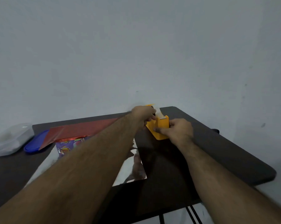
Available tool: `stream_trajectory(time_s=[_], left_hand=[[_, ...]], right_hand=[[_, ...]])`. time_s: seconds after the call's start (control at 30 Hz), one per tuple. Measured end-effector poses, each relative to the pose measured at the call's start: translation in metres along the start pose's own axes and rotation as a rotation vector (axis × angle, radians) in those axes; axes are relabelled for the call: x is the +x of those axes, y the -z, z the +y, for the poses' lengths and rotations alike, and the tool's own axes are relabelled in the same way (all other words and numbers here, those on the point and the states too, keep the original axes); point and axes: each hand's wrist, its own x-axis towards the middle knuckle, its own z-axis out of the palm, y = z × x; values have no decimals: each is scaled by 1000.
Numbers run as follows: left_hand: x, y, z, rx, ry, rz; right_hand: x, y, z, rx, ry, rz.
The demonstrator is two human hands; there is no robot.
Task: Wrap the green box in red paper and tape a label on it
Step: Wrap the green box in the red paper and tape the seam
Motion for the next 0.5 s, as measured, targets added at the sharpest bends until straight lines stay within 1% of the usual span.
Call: stream_trajectory(time_s=[0.13, 0.23, 0.3, 0.37, 0.5], left_hand=[[-5, -3, 11, 70, 76, -75], [-7, -8, 17, 111, 128, -72], [-9, -10, 19, 129, 162, -70], [-12, -11, 21, 130, 169, -79], [-21, -14, 29, 169, 131, -88]], right_hand=[[0, 4, 11, -4, -2, -74], [0, 5, 19, 68, -9, -127], [-1, 4, 21, 119, -21, -121], [0, 3, 22, 164, -41, -115], [1, 4, 22, 207, -66, -118]])
